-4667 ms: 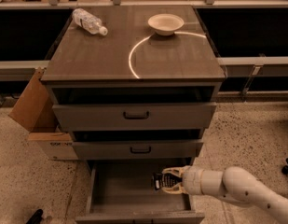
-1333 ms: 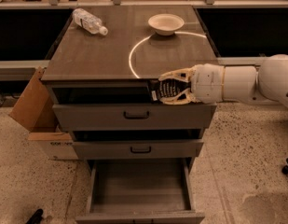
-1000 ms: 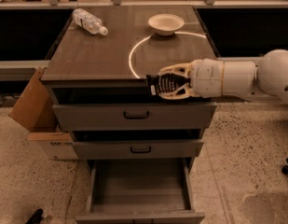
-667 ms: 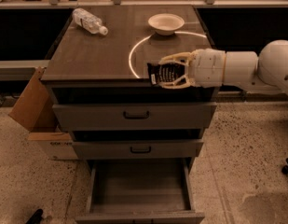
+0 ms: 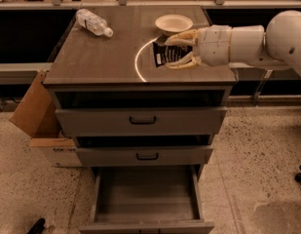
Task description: Pick rxbar chocolate from bottom drawer and place on counter
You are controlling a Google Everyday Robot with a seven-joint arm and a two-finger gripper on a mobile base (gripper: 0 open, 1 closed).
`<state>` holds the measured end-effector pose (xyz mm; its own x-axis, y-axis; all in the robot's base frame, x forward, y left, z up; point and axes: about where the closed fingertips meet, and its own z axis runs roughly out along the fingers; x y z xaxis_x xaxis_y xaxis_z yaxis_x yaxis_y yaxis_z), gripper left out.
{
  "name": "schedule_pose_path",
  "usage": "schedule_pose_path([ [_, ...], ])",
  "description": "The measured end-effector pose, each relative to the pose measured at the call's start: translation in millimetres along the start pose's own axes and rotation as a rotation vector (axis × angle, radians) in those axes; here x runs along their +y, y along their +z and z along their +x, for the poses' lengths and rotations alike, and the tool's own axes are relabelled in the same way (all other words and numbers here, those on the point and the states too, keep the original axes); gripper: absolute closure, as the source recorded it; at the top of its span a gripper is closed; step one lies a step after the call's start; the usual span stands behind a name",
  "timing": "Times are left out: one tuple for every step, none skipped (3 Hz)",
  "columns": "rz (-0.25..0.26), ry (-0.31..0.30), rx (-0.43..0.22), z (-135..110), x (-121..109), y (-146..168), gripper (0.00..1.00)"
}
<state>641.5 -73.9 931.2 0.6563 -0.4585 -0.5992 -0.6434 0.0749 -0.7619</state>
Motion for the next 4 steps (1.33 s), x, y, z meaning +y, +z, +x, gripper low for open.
schedule_pose_path([
  [-0.018, 0.041, 0.036, 8.8, -13.5, 8.1, 1.0],
  [-0.037, 0.067, 0.07, 17.5, -24.5, 14.1, 1.0],
  [-0.052, 0.086, 0.09, 26.1, -32.2, 20.4, 1.0],
  [-0.069, 0.111, 0.101, 35.5, -36.2, 28.4, 1.0],
])
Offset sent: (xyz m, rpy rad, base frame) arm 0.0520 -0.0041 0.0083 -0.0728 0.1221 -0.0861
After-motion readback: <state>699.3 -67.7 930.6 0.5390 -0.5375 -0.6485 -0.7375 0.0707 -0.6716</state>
